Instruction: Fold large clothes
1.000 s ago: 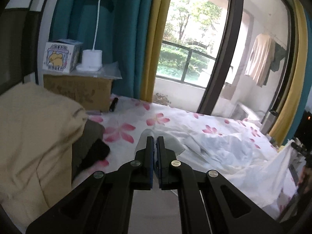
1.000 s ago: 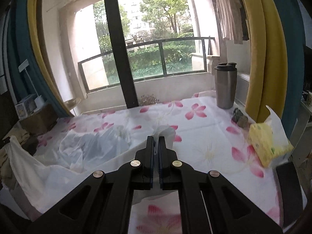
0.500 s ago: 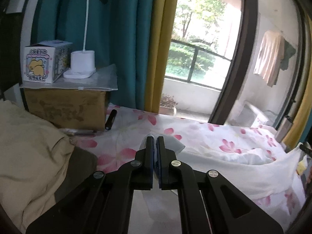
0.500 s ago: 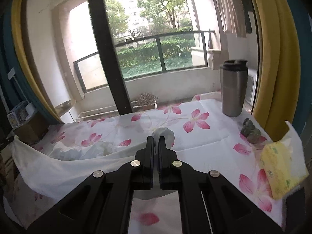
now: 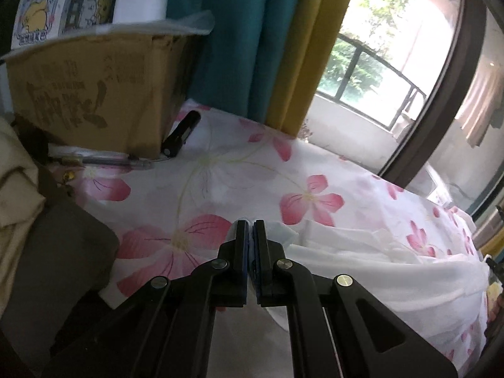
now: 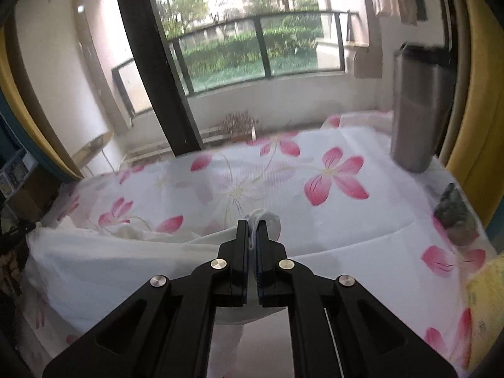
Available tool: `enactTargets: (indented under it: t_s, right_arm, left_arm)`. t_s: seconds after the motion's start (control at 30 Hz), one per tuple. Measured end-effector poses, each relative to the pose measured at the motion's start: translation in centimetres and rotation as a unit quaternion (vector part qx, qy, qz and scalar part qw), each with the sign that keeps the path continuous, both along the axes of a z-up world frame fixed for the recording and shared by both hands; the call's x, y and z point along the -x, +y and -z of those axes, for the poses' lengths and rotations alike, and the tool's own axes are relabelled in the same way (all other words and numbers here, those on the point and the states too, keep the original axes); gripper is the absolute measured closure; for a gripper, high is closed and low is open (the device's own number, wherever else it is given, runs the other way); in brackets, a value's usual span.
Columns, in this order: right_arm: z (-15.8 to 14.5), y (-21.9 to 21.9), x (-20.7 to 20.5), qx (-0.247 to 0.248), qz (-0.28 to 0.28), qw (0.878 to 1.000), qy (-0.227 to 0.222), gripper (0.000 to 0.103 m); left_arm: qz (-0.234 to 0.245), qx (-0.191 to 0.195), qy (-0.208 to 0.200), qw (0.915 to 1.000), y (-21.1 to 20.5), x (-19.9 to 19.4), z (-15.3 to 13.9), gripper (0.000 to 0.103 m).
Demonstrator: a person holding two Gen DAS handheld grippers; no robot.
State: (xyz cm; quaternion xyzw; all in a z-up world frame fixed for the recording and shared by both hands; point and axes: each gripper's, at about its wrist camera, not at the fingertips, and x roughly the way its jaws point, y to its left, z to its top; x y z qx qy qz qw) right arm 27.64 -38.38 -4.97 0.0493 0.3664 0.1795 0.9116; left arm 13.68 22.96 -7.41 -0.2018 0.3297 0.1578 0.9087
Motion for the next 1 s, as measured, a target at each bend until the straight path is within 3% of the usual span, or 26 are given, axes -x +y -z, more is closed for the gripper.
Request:
enactTargets:
  t_s: [0.3, 0.53, 0.6, 0.63, 0.67, 0.7, 0.77, 0.87, 1.0]
  right_arm:
    - [2.2, 1.2, -2.7, 0.023, -0.011, 0.999, 0.032, 0.098]
    - [2.1, 1.4, -3.7, 0.052, -0.006, 0.998, 0.025, 0.091]
    - [1.1, 1.6, -3.7, 0.08, 0.007, 0.997, 0.012, 0.087]
    - [0.5, 1.8, -3.6, 0.093, 0.012, 0.996, 0.005, 0.082]
    - [-0.2, 1.9, -3.3, 0.101, 0.014, 0.995, -0.005, 0.07]
    - [-1.2, 2.1, -2.9, 0.107, 0.014, 0.994, -0.02, 0.054]
    - [-2.9, 2.4, -1.8, 0.106, 0.013, 0.993, -0.045, 0.038]
    - [-4.2, 3.7, -0.4, 0.088, -0.02, 0.994, -0.059, 0.038]
    - [-3.5, 7.0, 0.7, 0.089, -0.094, 0.99, -0.049, 0.038]
  left_arm:
    - [0.005, -0.01, 0.016, 0.9998, -0.2, -3.1, 0.7, 0.099]
    - [-0.005, -0.046, 0.013, 0.9988, -0.2, -4.0, -0.6, 0.094]
    - [-0.007, -0.056, -0.001, 0.9984, -0.3, -3.6, -2.0, 0.082]
    - [-0.007, -0.061, -0.007, 0.9981, -0.4, -3.3, -2.5, 0.07]
    - [-0.002, -0.065, -0.016, 0.9977, -0.8, -3.0, -3.3, 0.065]
    - [0.009, -0.068, -0.022, 0.9974, -1.3, -2.7, -3.9, 0.062]
    - [0.046, -0.077, -0.024, 0.9957, -2.9, -2.5, -4.9, 0.062]
    - [0.125, -0.076, -0.007, 0.9893, -5.9, -2.9, -4.7, 0.062]
    - [0.223, -0.063, 0.042, 0.9718, -9.1, -4.5, -2.7, 0.062]
